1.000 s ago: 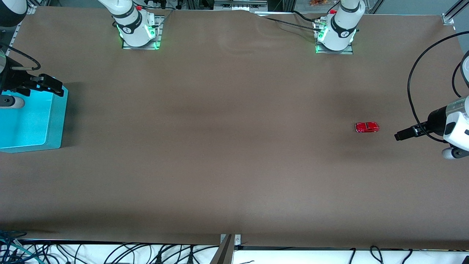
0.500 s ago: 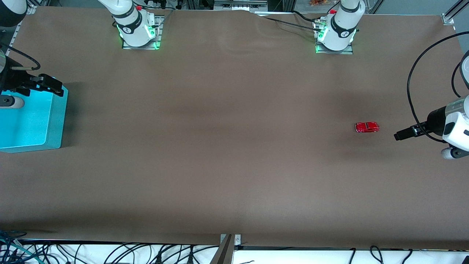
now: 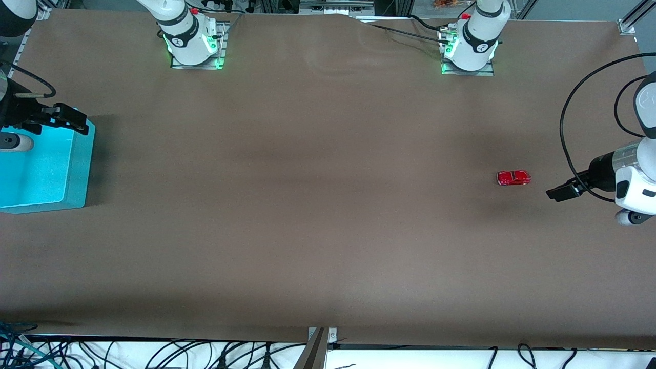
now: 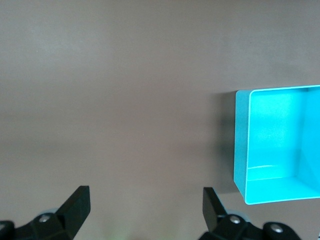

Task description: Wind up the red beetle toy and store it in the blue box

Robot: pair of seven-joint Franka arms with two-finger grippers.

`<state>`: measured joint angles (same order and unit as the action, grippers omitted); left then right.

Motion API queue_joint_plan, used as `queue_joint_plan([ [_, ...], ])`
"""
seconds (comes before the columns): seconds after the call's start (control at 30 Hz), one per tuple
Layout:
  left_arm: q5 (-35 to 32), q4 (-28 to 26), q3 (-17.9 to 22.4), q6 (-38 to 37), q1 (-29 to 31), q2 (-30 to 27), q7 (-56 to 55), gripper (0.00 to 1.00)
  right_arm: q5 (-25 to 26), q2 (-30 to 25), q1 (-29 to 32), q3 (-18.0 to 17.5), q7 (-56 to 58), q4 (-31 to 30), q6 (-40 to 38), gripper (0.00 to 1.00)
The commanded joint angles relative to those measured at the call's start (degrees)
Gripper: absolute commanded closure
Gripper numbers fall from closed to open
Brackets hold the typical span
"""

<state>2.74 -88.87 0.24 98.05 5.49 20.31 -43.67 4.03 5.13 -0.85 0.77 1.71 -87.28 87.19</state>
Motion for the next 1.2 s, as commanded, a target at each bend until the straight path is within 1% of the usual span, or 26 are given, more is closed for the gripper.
queue_joint_plan([
  [0.0, -0.7, -0.8, 2.0, 0.1, 0.0, 0.6, -7.5, 0.0, -0.4, 0.6, 0.4, -0.1, 1.1, 1.5, -0.5, 0.0],
  [0.1, -0.5, -1.5, 2.1, 0.2, 0.0, 0.8, -11.1, 0.0, -0.5, 0.6, 0.4, -0.1, 1.1, 1.5, -0.5, 0.0],
  [0.23, -0.3, -4.3, 2.4, 1.3, 0.0, 1.4, -15.0, 0.0, -0.5, 0.6, 0.4, -0.1, 1.1, 1.5, -0.5, 0.0],
  [0.3, 0.1, -5.9, 3.2, 2.7, 0.0, 1.3, -17.3, 0.0, -0.4, 0.6, 0.4, -0.1, 1.1, 1.5, -0.5, 0.0],
  [0.5, 0.9, -9.2, 3.4, 7.8, 0.0, 1.4, -24.9, 0.0, -0.4, 0.6, 0.4, -0.1, 1.1, 1.5, -0.5, 0.0],
  [0.6, 1.5, -10.5, 4.5, 10.7, 0.0, 1.5, -28.9, 0.0, -0.5, 0.6, 0.4, -0.1, 1.1, 1.5, -0.5, 0.0],
  [0.67, 1.5, -11.6, 4.5, 12.2, -0.1, 1.7, -31.2, 0.0, -0.5, 0.6, 0.4, -0.1, 1.0, 1.5, -0.5, 0.0],
  [0.93, 1.5, -15.3, 4.7, 17.3, -0.2, 3.2, -33.8, 0.0, -0.5, 0.6, 0.4, -0.2, 1.0, 1.5, -0.5, 0.0],
  [1.03, 1.5, -17.2, 5.3, 19.4, -0.3, 3.2, -34.5, 0.0, -0.6, 0.6, 0.4, -0.2, 1.0, 1.5, -0.5, 0.0],
  [1.17, 1.4, -18.1, 6.1, 22.2, -0.3, 4.6, -35.6, 0.0, -0.6, 0.6, 0.3, -0.2, 1.0, 1.5, -0.5, 0.0],
])
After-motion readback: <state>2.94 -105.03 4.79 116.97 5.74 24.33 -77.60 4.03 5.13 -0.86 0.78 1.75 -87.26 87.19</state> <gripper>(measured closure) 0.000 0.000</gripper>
